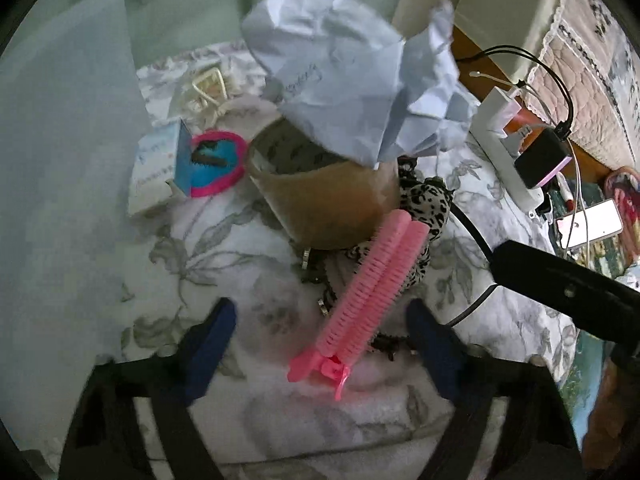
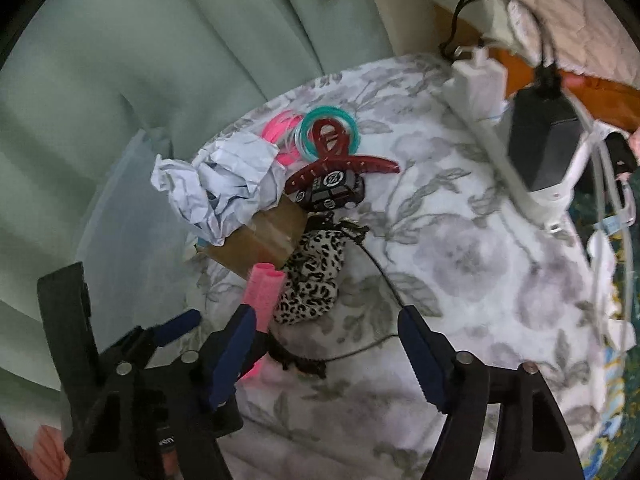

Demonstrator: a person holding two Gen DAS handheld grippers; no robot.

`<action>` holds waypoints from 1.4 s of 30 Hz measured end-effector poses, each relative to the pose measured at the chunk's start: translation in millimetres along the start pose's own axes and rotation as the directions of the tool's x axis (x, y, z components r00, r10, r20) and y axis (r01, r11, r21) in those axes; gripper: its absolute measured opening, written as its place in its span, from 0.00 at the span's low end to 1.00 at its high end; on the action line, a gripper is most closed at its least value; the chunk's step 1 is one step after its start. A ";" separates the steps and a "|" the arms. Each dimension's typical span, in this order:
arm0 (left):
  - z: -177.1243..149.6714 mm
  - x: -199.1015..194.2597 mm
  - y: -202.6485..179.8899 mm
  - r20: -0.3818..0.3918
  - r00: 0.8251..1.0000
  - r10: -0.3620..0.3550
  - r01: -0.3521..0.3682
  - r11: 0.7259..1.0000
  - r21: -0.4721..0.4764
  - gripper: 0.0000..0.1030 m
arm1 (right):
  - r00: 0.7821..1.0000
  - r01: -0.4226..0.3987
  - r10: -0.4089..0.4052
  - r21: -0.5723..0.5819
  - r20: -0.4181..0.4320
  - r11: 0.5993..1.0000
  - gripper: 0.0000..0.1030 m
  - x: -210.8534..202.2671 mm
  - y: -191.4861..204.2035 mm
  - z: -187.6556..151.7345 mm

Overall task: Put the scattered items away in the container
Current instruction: 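Close the left gripper on the pink hair roller while the right gripper grasps the leopard scrunchie, then lift the pink roller with the left gripper while the right gripper carries the scrunchie toward the clear box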

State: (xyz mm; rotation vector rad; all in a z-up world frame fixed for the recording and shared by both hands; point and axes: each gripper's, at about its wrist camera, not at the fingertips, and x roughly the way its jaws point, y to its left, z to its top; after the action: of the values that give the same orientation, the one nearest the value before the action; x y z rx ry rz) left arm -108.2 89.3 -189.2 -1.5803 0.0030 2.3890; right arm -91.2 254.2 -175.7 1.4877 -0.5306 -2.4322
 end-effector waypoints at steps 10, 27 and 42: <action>4.8 13.6 -5.5 -0.028 0.998 -0.060 0.061 0.998 0.032 0.52 | 0.997 -0.044 0.047 0.059 -0.061 0.997 0.59 48.9 -6.7 14.2; 4.9 26.5 -5.0 -0.041 0.995 -0.092 0.093 0.996 0.016 0.48 | 0.993 -0.058 0.065 0.065 -0.103 0.996 0.48 77.7 -6.4 19.1; 8.6 28.6 -14.0 -0.066 0.997 -0.041 0.043 0.998 0.038 0.37 | 0.996 -0.053 0.059 0.093 -0.061 0.994 0.24 79.6 -3.8 21.5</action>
State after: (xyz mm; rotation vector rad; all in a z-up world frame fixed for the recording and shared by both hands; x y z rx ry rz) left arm -123.2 110.6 -209.5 -1.6236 0.0288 2.2908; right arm -146.4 230.8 -232.3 1.5590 -0.6694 -2.3380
